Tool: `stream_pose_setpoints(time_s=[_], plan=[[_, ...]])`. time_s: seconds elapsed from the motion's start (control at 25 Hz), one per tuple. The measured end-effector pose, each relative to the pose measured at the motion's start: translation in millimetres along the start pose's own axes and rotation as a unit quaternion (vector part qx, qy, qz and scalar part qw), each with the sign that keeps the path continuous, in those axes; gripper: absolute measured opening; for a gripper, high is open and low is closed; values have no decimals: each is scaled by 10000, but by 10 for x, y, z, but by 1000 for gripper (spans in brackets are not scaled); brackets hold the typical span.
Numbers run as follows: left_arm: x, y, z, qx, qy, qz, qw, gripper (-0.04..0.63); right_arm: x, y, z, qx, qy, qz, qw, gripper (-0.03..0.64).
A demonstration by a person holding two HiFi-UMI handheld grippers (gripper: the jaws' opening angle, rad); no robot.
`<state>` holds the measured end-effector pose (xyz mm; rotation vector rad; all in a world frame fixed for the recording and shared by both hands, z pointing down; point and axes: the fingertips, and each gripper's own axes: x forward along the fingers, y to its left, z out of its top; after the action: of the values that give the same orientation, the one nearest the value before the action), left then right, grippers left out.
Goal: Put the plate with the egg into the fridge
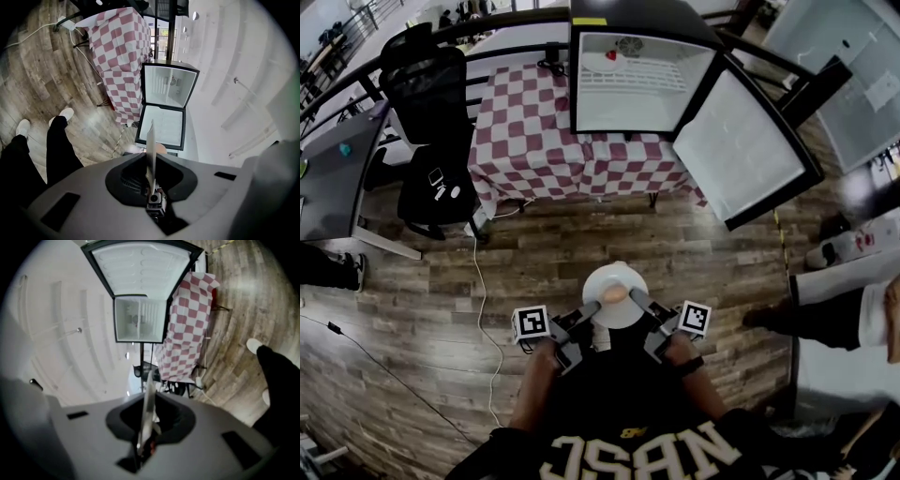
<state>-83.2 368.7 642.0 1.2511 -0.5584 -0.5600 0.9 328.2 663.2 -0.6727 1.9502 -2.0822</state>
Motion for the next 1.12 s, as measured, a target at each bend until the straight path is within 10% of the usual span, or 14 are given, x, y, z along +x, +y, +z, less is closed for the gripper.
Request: stream_pose_setpoints(time_s=[1.12], plan=[[2619,-1125,2300,266,-284,-99,9992,52,1297,813,3298,-157,-198,586,9980,41]])
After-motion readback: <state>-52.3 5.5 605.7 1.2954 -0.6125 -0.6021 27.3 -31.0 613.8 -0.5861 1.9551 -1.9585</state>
